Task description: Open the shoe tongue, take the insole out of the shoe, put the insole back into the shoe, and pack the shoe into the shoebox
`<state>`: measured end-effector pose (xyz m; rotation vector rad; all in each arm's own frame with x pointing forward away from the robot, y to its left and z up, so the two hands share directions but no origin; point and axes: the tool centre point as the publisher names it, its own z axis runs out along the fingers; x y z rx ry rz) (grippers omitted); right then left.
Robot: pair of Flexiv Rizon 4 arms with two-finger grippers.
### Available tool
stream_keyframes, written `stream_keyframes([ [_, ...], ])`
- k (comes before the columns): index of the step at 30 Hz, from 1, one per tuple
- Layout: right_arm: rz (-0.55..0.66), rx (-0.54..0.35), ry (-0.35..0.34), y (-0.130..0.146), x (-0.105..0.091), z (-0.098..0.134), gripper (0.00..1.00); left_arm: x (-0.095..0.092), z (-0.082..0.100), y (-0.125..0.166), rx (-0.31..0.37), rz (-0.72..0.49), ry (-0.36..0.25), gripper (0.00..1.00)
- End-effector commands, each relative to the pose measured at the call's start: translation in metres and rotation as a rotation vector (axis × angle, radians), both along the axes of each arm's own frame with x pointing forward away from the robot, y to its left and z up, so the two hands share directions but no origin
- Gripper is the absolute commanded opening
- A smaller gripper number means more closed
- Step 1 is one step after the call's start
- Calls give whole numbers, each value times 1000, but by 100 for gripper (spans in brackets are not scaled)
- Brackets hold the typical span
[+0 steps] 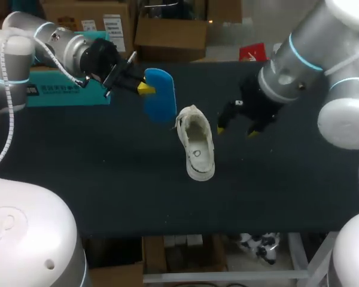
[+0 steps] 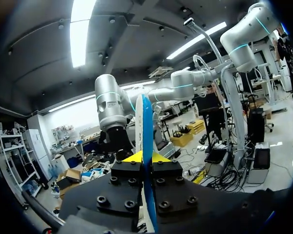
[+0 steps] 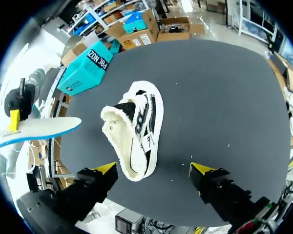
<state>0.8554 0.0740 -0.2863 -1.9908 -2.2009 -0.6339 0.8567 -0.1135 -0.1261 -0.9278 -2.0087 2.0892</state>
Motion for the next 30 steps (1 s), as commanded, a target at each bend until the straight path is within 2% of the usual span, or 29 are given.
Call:
stream_keyframes([
  [1,-20,91,68,-17,-9,22,100,-26,1,-21,-67,166,18,0],
  [10,-20,91,68,-17,-9,22,100,-46,-1,-37,-114,115,61,0],
  [13,-20,91,68,-17,-9,22,100,-51,-5,-42,-130,104,52,0],
  [16,-67,152,164,-9,-12,24,100,-56,-8,-45,-144,95,34,0],
  [17,-100,185,174,-8,-13,26,100,-57,-9,-47,-149,88,26,0],
  [18,-162,252,234,-8,-14,27,100,-58,-10,-48,-152,89,11,0],
  [19,-290,334,316,-11,-16,26,100,-60,-11,-49,-153,87,8,0],
  [20,-379,405,350,-12,-20,24,100,-61,-12,-50,-154,86,8,0],
  [22,-396,422,398,-8,-28,22,100,-62,-15,-51,-158,86,-2,0],
  [30,-396,422,398,-8,-28,22,100,-66,-26,-62,-167,42,-19,0],
])
